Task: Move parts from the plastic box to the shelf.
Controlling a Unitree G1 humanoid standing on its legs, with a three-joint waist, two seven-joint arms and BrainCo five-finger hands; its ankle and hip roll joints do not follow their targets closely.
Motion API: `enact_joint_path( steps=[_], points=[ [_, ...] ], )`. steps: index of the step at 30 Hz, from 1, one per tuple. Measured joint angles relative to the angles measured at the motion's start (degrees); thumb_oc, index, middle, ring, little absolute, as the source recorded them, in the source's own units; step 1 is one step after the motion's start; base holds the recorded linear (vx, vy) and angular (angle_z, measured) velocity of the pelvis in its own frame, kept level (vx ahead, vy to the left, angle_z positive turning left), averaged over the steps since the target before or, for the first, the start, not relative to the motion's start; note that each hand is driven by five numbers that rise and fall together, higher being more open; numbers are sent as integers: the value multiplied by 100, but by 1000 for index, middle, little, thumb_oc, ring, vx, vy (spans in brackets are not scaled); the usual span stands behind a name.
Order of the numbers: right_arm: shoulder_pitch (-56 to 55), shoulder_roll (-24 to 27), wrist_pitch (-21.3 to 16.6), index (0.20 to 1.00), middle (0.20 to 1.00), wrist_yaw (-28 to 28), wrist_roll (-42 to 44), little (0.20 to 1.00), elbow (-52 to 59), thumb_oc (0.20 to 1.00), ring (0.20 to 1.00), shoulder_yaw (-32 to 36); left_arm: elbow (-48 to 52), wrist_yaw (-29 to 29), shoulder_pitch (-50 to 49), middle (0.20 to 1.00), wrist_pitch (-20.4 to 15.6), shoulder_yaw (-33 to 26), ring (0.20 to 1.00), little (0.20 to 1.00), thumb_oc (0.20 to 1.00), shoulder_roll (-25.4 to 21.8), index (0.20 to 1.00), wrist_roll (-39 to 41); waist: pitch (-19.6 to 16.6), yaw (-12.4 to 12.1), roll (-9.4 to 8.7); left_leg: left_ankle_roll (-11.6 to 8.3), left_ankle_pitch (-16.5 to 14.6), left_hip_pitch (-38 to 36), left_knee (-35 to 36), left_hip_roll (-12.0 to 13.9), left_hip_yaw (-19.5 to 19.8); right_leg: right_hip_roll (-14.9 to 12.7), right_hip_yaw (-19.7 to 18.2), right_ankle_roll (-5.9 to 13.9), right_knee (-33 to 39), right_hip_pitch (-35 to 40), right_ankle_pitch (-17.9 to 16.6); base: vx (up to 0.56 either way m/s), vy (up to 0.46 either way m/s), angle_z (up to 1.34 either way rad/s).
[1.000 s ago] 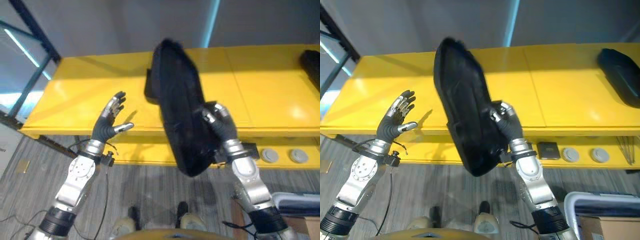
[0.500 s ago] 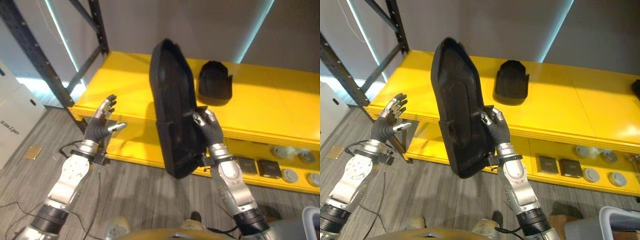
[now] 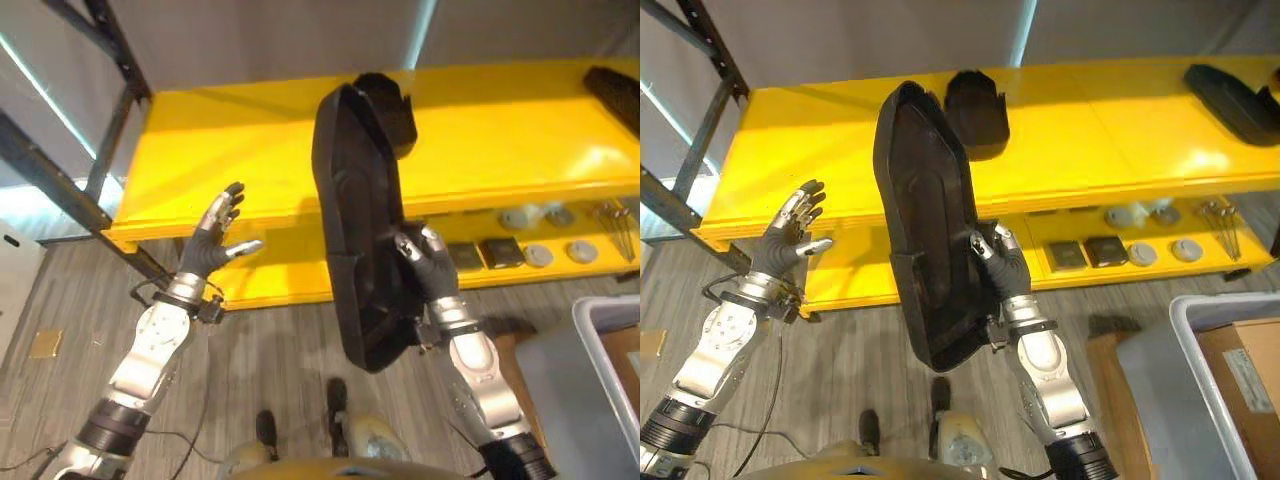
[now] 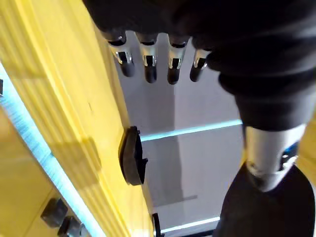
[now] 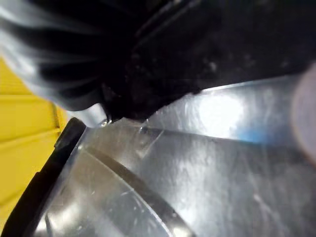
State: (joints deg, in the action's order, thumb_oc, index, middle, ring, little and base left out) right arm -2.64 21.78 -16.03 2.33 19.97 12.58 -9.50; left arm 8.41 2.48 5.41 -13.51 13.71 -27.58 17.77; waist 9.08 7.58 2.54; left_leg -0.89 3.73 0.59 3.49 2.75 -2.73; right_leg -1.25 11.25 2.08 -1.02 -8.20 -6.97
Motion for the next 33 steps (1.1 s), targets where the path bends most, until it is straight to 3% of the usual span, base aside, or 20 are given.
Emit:
enact_joint_path(
  steps=[2, 3, 5, 7, 9, 11, 12, 14, 16, 18, 20, 21, 23, 26, 29, 31, 33],
  points=[
    [-65, 171, 4, 200, 200, -1, -1, 200, -1, 200, 200, 66, 23, -44, -26, 1000, -1, 8, 1000, 1000, 1000, 231, 1000, -2, 3, 28, 124, -62, -17, -244, 135, 71, 110, 80, 72, -108, -3, 202, 96, 239, -161, 26],
    [-67, 274, -2, 200, 200, -51, 14, 200, 13, 200, 200, 97, 137, -63, -56, 1000, -5, -23, 1000, 1000, 1000, 283, 1000, 4, 25, 1, 136, -278, -37, -164, -360, 167, 81, 166, 65, -353, 8, 313, 243, 126, -129, 11],
    [-66, 369, -2, 200, 200, -69, 58, 200, 67, 200, 200, 101, 249, -95, -63, 1000, -20, -24, 1000, 1000, 1000, 285, 1000, 4, 53, -92, 39, -544, -316, 190, -1287, 185, 90, 126, 91, -387, 44, 362, 223, 149, -151, -4],
    [79, 460, -3, 200, 200, -92, 105, 200, 70, 200, 200, 88, 210, -110, -46, 1000, -18, -33, 1000, 1000, 1000, 271, 1000, 4, 132, -205, -67, -700, -221, 988, -2864, 56, 381, 126, 27, -571, -44, 420, 359, 149, -106, -6],
    [194, 453, -2, 200, 200, -92, 107, 200, 73, 200, 200, 104, 183, -124, -50, 1000, -18, -27, 1000, 1000, 1000, 300, 1000, 5, 235, -344, -233, -797, -15, 1580, -3862, -31, 650, 37, 27, -622, -42, 478, 398, 254, 17, -3],
    [192, 428, 0, 200, 200, -93, 105, 200, 82, 200, 200, 126, 169, -139, -72, 1000, -12, -59, 1000, 1000, 1000, 293, 1000, 8, 269, -384, -326, -608, -251, 1633, -3411, 90, 248, 7, 121, -587, 146, 672, 398, 268, 103, 15],
    [228, 410, 0, 200, 200, -92, 104, 200, 96, 200, 200, 132, 174, -146, -91, 1000, -12, -124, 1000, 1000, 1000, 277, 1000, 6, 256, -426, -313, -449, -342, 1419, -2304, 203, 13, 26, 167, -561, 237, 758, 409, 206, 101, 10],
    [367, 346, -2, 200, 200, -87, 105, 200, 104, 200, 200, 148, 165, -132, -89, 1000, -10, -276, 1000, 1000, 1000, 270, 1000, 6, 259, -454, -249, -377, -213, 1105, -648, 240, -41, 57, 197, -464, 319, 916, 342, 224, 159, 4],
    [359, 358, -6, 200, 200, -75, 103, 200, 91, 200, 200, 174, 165, -132, -94, 1000, -14, -274, 1000, 1000, 1000, 274, 1000, 2, 200, -477, -132, -424, -1, 923, 65, 216, 112, 99, 159, -338, 485, 1055, 356, 312, 225, -2],
    [300, 364, 0, 200, 200, -51, 35, 200, 57, 200, 200, 235, 210, -112, -161, 1000, -14, -287, 1000, 1000, 1000, 278, 1000, -3, 158, -549, 30, -308, 106, 754, 111, 237, 392, 142, 26, -292, 565, 1173, 352, 271, 150, -31],
    [-1, 427, 3, 200, 200, -46, -32, 200, 60, 200, 200, 422, 238, -129, -290, 1000, -13, -279, 1000, 1000, 1000, 280, 1000, -69, 48, -489, 250, -251, 150, 357, 113, 191, 373, 173, -1, -100, 556, 1439, 477, 246, 135, -22],
    [-82, 478, 3, 200, 200, -40, -35, 200, 48, 200, 200, 491, 262, -128, -327, 1000, -15, -282, 1000, 1000, 1000, 276, 1000, -95, -13, -437, 347, -167, 630, 350, 112, 203, 399, 205, -83, -10, 472, 1434, 548, 175, 105, -9],
    [-144, 398, 34, 200, 200, -37, -192, 200, 1, 200, 200, 552, 343, -137, -417, 1000, -11, -337, 1000, 1000, 1000, 85, 1000, -194, -18, -460, 119, 8, 476, 220, 109, -89, 238, -110, -258, 151, 376, 1407, 665, 91, 63, -18],
    [-93, 411, 107, 200, 200, -38, -451, 200, 1, 200, 200, 566, 350, -128, -381, 1000, -11, -525, 1000, 1000, 1000, -137, 1000, -226, -23, -484, -32, 119, 428, 260, 109, -463, 261, -496, -636, 254, 436, 1399, 725, 56, 40, 12],
    [108, 524, 154, 200, 200, -37, -707, 200, -79, 200, 200, 510, 365, -131, -406, 1000, -11, -632, 1000, 1000, 1000, -317, 1000, -225, -35, -711, -122, 179, 375, 291, 111, -635, 250, -665, -875, 391, 611, 1426, 717, 32, -1, 8],
    [553, 620, 175, 200, 200, -29, -868, 200, -479, 200, 200, 390, 437, -136, -446, 1000, -11, -692, 1000, 1000, 1000, -452, 1000, -218, -26, -869, -202, 192, 376, 336, 113, -651, 270, -668, -878, 527, 610, 1402, 702, -2, -15, 10],
    [765, 640, 240, 200, 200, 12, -938, 200, -706, 200, 200, 321, 467, -168, -516, 1000, -16, -678, 1000, 1000, 1000, -455, 1000, -207, -32, -977, -219, 189, 387, 341, 115, -626, 293, -630, -868, 534, 609, 1408, 705, -77, -39, 7]
  ],
)
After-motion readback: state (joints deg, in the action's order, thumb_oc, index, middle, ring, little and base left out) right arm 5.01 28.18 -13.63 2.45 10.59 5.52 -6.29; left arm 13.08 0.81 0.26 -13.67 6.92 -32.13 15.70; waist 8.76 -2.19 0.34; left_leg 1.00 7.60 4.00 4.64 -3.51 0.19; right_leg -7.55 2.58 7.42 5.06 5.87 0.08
